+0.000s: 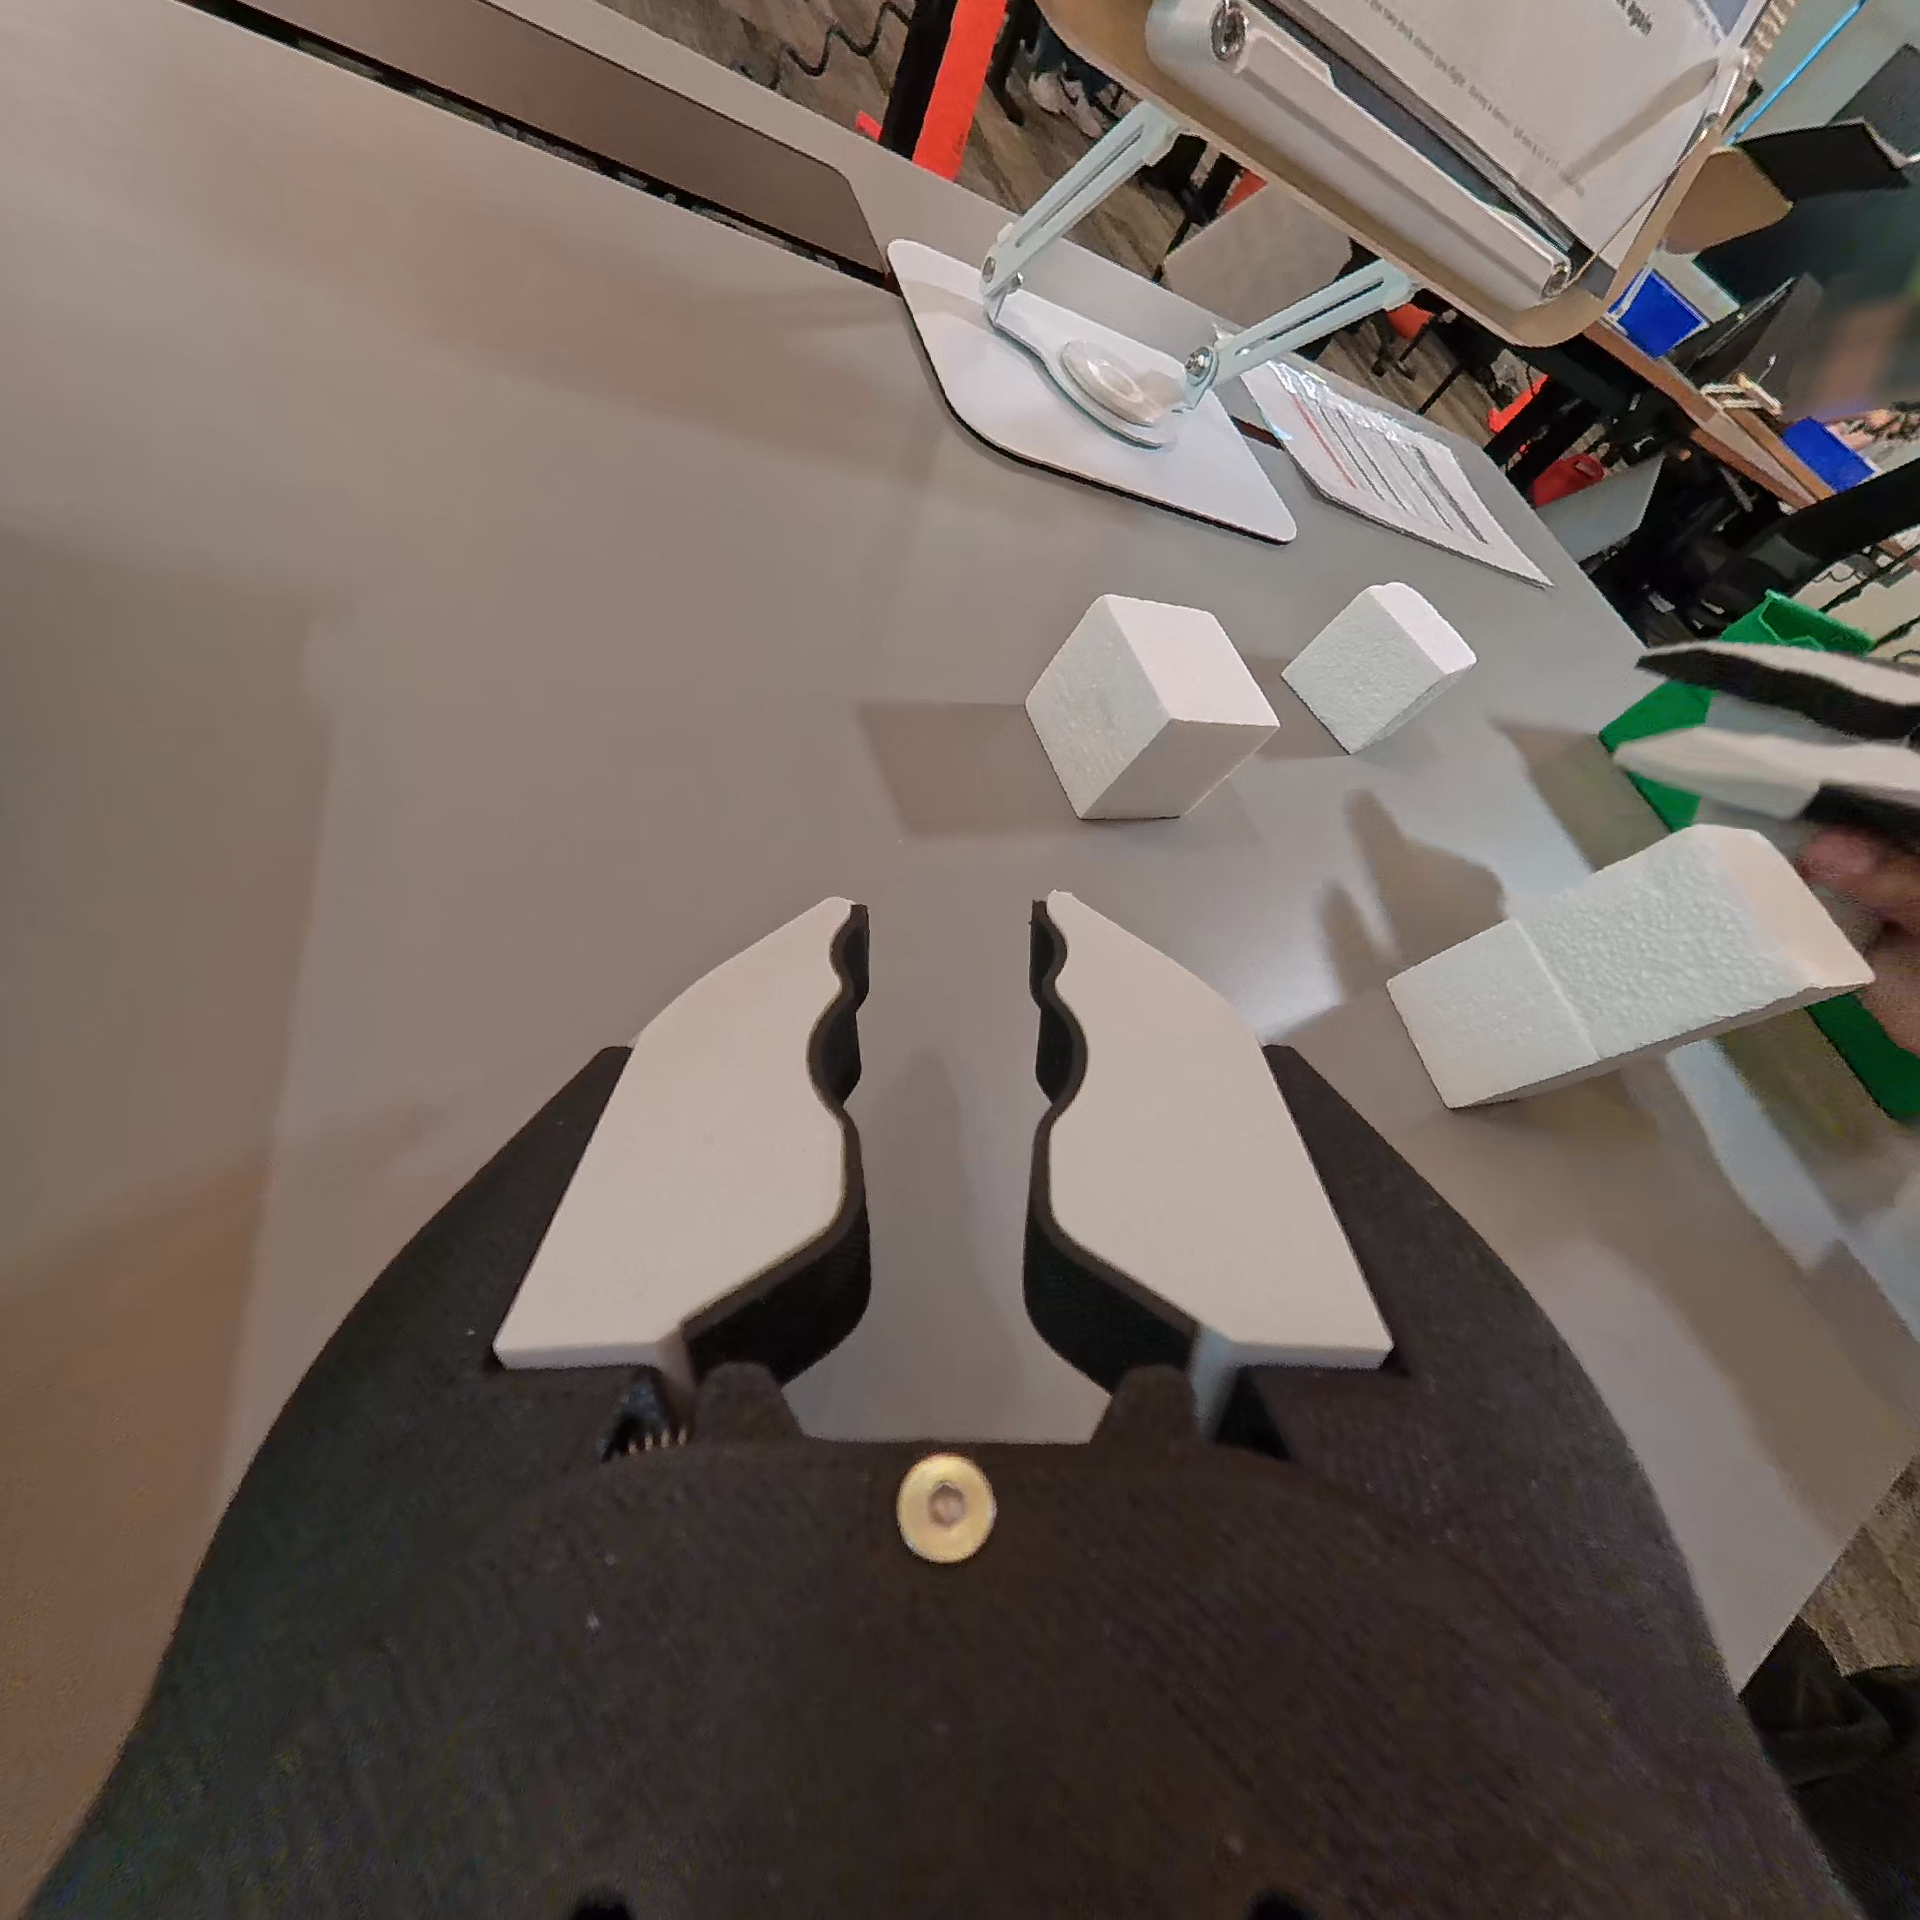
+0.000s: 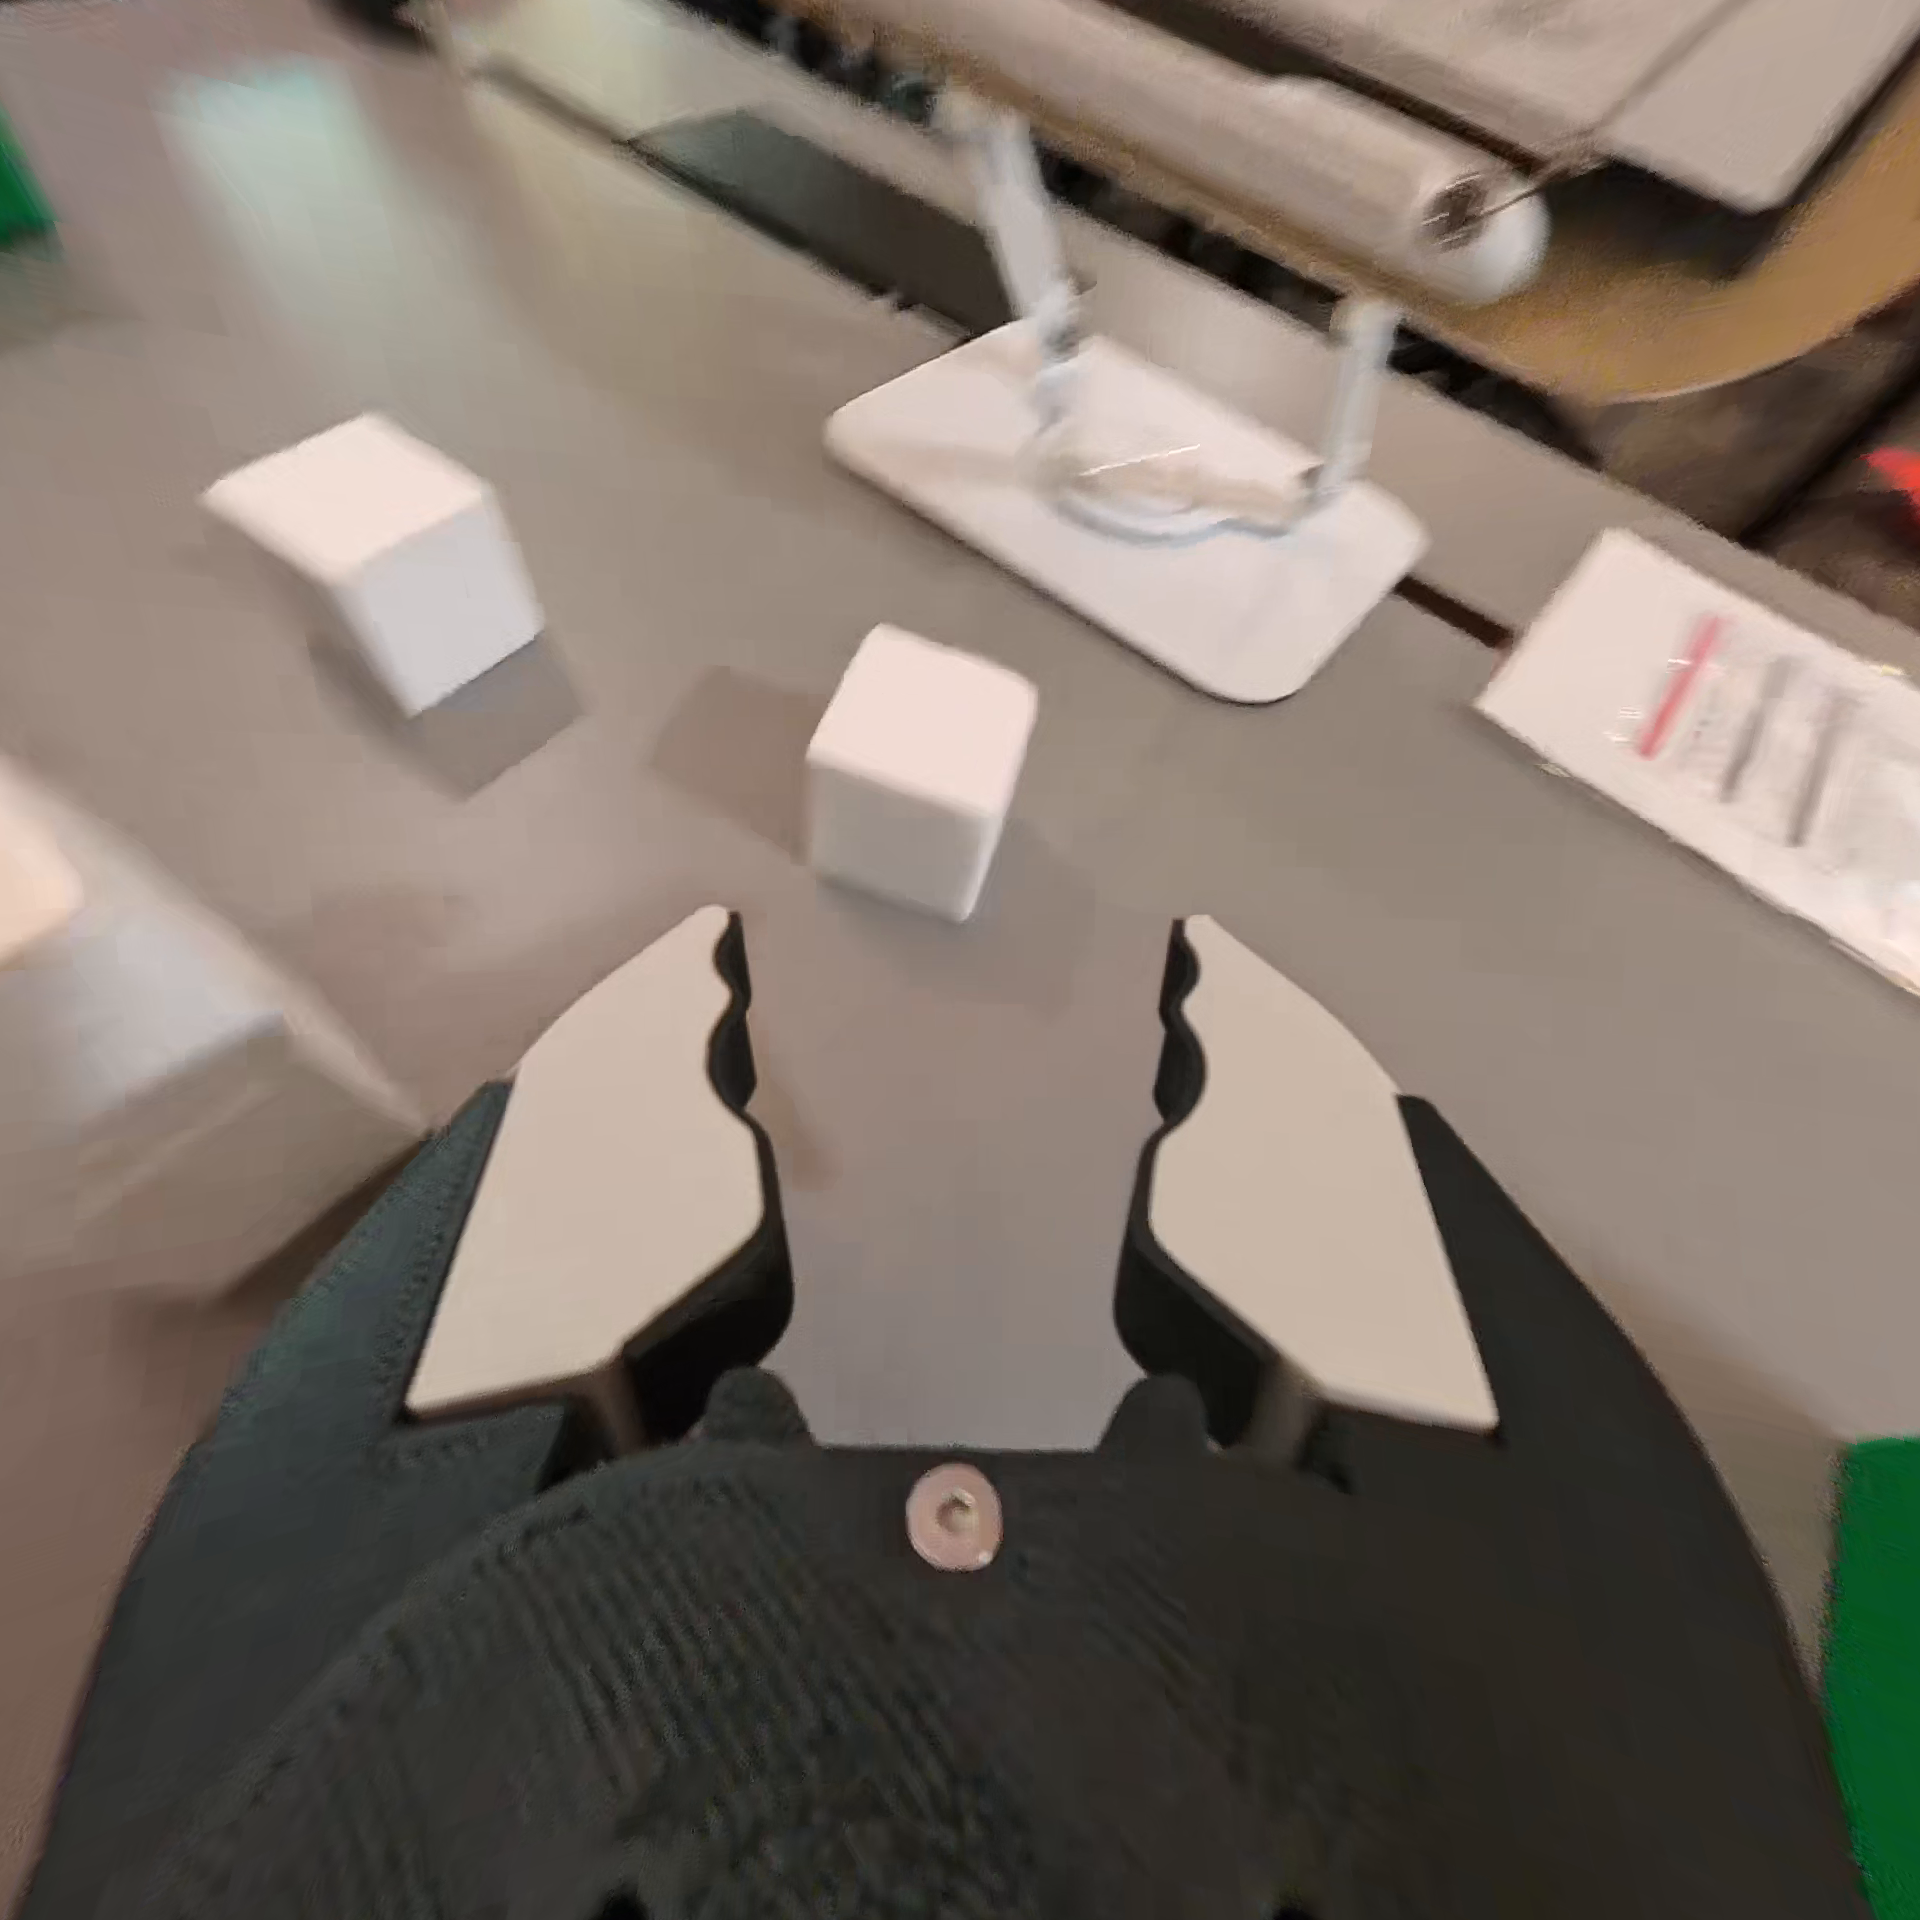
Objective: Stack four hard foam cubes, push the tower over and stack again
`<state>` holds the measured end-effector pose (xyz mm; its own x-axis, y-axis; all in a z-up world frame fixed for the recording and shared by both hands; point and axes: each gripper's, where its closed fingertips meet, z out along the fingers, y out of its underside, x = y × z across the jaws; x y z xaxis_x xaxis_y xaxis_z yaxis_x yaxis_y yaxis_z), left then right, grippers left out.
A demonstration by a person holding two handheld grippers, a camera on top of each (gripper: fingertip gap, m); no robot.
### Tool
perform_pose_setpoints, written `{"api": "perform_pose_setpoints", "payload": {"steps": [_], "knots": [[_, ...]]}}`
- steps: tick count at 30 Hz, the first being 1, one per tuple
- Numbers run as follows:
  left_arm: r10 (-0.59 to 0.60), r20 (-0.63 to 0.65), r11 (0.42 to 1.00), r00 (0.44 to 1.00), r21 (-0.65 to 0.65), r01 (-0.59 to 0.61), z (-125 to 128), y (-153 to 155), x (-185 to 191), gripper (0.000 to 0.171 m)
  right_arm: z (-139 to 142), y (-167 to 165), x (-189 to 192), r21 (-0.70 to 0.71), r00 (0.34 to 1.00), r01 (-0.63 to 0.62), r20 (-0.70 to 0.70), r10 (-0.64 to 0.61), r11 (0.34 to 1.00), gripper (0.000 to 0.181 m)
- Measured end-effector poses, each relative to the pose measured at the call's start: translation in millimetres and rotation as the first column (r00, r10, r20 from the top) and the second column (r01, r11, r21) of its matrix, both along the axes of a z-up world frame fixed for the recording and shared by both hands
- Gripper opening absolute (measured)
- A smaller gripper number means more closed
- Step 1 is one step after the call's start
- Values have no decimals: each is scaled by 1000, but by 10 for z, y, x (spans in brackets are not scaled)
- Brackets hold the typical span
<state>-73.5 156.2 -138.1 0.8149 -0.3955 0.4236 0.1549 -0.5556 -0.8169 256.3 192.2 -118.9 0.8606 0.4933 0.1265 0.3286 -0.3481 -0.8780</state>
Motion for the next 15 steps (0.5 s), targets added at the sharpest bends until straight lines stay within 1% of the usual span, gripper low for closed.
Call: {"api": "perform_pose_setpoints", "payload": {"steps": [2, 4, 9, 12, 15], "knots": [[-1, -5, 1000, 1000, -1, 1, -9, -1, 5, 30, 64, 128, -39, 30, 994, 91, -62, -89, 995, 76], [-4, -9, 1000, 1000, -1, 4, -12, -4, 12, 30, 1, 240, -124, -4, 987, 134, -90, -134, 991, 76], [0, -17, 1000, 1000, 0, 0, -18, -5, 1, 30, -344, 374, -281, -124, 987, 146, -48, -153, 982, 82], [-3, -14, 1000, 1000, -4, 3, -25, -5, 7, 30, -434, 449, -280, -143, 983, 177, -15, -181, 974, 82], [-9, -19, 1000, 1000, -4, 9, -26, -8, 25, 30, -459, 521, -233, -137, 981, 191, 25, -190, 972, 74]]}}
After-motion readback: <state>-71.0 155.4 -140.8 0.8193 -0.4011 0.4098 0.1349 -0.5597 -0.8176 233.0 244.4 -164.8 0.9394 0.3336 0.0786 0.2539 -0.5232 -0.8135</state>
